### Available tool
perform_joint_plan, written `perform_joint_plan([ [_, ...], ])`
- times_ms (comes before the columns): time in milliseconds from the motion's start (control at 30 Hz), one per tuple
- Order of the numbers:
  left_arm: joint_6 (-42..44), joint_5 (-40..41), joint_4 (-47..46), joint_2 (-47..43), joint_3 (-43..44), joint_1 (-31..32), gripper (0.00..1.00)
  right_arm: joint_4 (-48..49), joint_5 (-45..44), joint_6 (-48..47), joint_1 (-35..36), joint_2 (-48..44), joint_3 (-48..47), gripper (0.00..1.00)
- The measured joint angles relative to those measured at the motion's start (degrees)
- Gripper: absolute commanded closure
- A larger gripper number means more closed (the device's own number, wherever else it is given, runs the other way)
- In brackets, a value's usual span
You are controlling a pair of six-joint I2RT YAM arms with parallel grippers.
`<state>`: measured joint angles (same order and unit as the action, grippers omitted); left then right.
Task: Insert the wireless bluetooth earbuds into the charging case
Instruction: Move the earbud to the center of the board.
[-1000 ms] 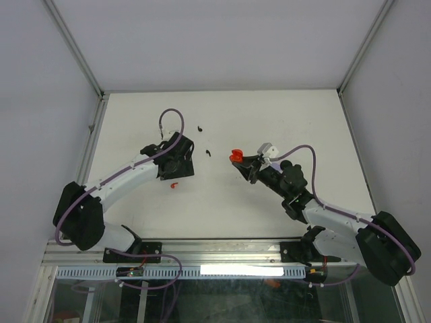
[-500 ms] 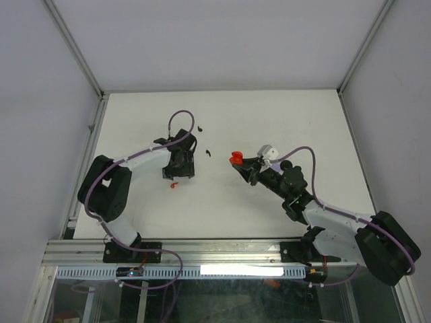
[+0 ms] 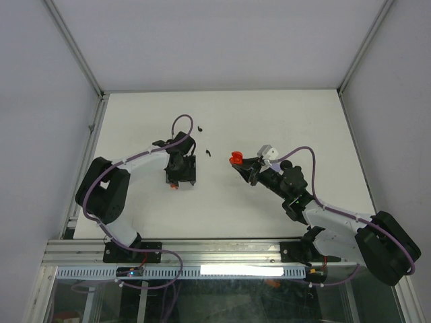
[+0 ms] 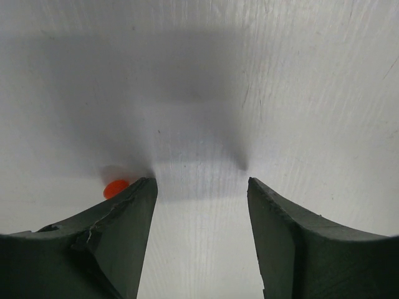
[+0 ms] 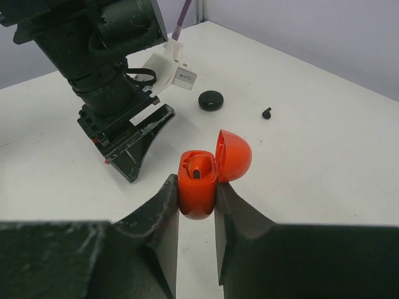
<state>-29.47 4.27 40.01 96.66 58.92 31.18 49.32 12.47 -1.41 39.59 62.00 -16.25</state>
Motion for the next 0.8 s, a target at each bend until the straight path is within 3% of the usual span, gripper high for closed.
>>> perform_joint_plan([
  [433,-0.3,-1.0,4.6,-7.3,-1.5,0.0,0.38,0.0,0.5,0.1,0.0,0.2,0.0,1.00],
  [800,5.9,6.1,8.6,-5.5,3.3,-1.9,0.41,0.0,0.7,0.2,0.0,0.2,0.0,1.00],
])
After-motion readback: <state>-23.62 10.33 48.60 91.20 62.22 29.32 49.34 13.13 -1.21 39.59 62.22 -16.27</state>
